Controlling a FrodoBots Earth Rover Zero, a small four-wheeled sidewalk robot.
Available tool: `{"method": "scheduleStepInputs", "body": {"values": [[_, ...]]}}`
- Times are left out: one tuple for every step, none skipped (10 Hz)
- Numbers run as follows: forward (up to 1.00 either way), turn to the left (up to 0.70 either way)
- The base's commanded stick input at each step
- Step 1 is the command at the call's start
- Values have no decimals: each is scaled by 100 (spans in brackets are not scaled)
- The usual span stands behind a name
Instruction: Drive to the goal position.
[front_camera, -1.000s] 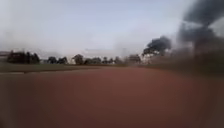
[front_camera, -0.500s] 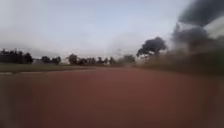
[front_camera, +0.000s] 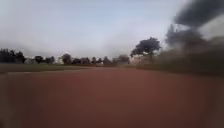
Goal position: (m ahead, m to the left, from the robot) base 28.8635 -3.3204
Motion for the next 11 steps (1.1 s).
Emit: {"method": "scheduleStepInputs", "body": {"values": [[70,-19],[70,-20],[70,-20],[70,-20],[70,-20],[70,-19],[70,-18],[70,-16],[70,-16],[70,-16],[70,-17]]}}
